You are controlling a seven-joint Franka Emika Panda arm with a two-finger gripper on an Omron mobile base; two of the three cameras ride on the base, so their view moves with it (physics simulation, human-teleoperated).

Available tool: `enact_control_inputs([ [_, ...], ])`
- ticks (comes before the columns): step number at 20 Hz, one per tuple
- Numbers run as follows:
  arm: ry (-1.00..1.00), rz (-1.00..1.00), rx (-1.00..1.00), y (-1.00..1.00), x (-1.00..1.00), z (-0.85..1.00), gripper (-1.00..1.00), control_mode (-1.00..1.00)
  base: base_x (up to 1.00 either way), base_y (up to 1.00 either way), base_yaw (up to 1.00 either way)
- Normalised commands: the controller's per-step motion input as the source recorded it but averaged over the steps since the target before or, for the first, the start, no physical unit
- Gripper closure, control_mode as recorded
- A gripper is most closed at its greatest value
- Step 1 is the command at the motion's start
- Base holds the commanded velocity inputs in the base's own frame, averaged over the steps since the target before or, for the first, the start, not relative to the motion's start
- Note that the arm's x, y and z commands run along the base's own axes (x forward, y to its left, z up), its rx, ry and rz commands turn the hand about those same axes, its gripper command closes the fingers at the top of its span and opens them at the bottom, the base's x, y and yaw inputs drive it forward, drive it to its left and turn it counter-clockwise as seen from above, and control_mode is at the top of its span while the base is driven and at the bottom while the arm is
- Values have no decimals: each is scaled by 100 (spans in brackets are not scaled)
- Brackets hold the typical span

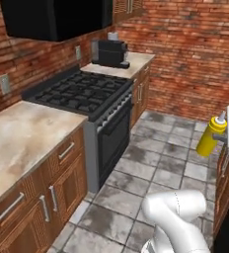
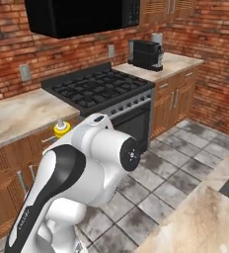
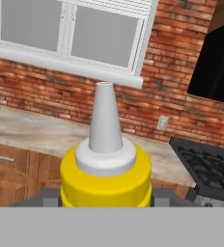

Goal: Place the ketchup and mustard from the counter to the top shelf of the fridge. If the existing items in the fridge are on the top shelf, move them to other shelves.

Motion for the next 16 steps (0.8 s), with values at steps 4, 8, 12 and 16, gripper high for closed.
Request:
enact_control_inputs([
  [4, 0, 0, 0, 0, 0, 0, 100, 100, 81, -8, -60],
  [8, 0, 0, 0, 0, 0, 0, 100, 100, 100, 11, -53],
  [12, 0, 0, 0, 0, 0, 0, 100, 100, 100, 38, -42],
  [16, 0, 0, 0, 0, 0, 0, 100, 100, 100, 27, -29],
])
